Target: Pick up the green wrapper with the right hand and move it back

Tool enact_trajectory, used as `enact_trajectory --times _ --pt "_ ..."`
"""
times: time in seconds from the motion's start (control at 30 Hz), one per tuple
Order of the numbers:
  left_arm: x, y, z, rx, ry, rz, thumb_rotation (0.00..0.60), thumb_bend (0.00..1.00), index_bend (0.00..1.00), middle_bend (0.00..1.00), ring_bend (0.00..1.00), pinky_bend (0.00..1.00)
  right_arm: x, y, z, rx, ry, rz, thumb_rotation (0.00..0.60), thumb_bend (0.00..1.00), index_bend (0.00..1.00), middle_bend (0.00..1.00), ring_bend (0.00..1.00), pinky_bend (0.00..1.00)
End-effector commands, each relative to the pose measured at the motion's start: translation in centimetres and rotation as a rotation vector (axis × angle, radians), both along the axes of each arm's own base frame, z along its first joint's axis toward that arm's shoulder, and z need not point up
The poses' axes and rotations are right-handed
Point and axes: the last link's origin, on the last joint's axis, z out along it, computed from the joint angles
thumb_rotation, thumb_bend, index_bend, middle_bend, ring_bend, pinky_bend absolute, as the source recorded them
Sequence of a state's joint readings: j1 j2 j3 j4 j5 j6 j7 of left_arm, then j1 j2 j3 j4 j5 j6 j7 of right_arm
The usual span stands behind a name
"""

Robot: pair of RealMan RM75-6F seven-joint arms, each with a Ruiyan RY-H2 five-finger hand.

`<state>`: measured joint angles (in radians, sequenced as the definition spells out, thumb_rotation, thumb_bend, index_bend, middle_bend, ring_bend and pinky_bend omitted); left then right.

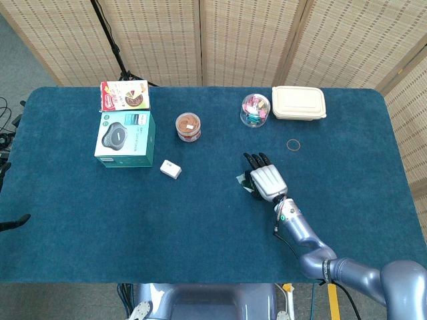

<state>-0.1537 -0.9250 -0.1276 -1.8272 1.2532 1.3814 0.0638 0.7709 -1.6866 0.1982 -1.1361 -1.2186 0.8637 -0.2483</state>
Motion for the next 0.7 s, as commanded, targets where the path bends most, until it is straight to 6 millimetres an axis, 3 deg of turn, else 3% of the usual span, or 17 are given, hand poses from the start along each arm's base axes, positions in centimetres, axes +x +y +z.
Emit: enact_trajectory --times 0.03,0.27,0.7 --pt "0.01 0.02 -0.02 -0.001 -0.001 0.0 0.6 0.0 0.0 0.0 0.0 0.0 0.02 -0.11 0.11 0.009 -0.005 -0.011 0.6 0.15 0.49 0.0 0.0 0.0" --pt "0.03 0.04 -0.02 -0.002 -0.002 -0.001 0.6 0.0 0.0 0.0 0.0 0.0 -0.12 -0.3 0.21 0.045 -0.003 -0.046 0.6 0.28 0.49 0.0 0.0 0.0" --pt "-0.01 0.04 0.09 0.0 -0.006 -0.001 0.6 0.0 0.0 0.0 0.0 0.0 0.24 -0.44 0.44 0.103 0.004 -0.101 0.6 0.37 0.51 0.0 0.0 0.0"
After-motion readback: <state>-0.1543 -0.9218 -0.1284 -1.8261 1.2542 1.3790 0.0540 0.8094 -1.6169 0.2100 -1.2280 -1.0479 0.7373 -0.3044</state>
